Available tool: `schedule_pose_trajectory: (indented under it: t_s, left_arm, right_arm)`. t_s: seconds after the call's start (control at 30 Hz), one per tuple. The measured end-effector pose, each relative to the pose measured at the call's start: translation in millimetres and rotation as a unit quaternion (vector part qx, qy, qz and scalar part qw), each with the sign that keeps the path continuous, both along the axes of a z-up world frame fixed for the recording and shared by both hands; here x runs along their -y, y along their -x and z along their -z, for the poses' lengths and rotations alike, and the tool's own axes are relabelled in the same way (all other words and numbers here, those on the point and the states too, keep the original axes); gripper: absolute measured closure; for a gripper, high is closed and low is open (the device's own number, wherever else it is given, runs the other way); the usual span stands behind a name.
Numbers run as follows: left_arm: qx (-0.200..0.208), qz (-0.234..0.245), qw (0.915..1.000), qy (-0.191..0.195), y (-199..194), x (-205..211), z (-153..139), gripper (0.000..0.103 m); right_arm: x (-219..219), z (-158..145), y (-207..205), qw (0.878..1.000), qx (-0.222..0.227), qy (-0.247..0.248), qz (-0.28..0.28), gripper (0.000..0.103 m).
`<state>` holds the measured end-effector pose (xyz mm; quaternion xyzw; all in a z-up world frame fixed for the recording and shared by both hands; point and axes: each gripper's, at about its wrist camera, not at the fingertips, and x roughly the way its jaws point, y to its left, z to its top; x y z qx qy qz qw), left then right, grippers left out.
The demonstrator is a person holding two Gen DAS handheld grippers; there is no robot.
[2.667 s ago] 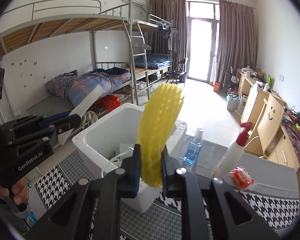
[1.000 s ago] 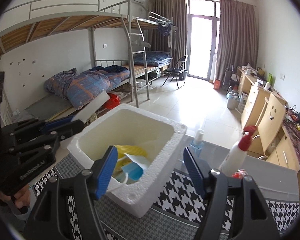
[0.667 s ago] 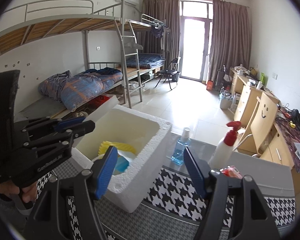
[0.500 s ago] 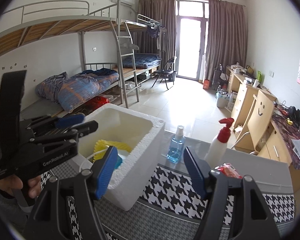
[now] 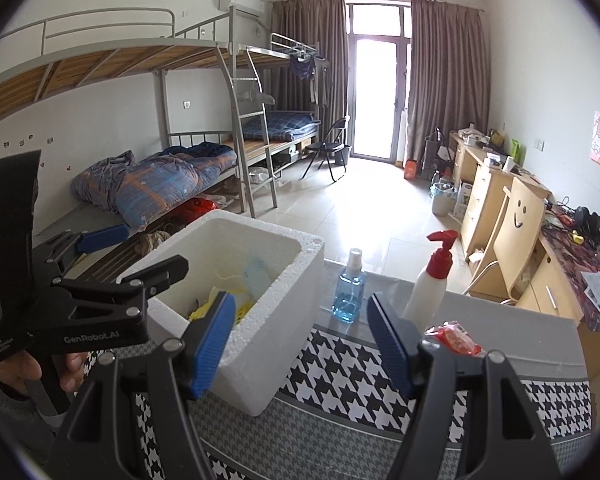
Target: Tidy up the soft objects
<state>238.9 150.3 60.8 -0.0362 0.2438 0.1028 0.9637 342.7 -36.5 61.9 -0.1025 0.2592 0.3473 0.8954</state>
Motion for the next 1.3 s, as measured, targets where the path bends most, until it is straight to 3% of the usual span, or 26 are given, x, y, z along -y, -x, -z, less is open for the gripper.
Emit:
schedule_pose_trajectory:
  t_s: [0.13,0.23,0.33,0.77,1.13,1.3]
  left_arm:
    - [0.007,-0.001,1.0000,-0.006,8,7,-3,0.001]
    - [0.009,-0.002,0.9999,-0.007,15,11,-3,0.001]
    - [0.015,-0.004,0.9998,-0.008,22,16,-6,0.001]
    - [0.047,0.005,0.9989,-0.005,66,44,-14,0.001]
    - [0.074,-0.002,0.9966,-0.037,99,70,-19,0.001]
    - [0.083,-0.003,0.9960,-0.032,113,74,-16,0.001]
  right_arm:
    - [8,-1,7,1.000,0.000,-0.009,0.005,0.030]
    - [15,-2,14,1.000,0.008,-0.019,0.012,0.019]
    - [20,-6,22,0.999,0.021,-0.020,0.021,0.016]
    - [46,-16,58,0.998,0.049,-0.036,0.022,0.015]
    - [64,-17,88,0.997,0.066,-0.046,0.020,0.015]
    - [73,-13,102,0.995,0.078,-0.050,0.028,0.015]
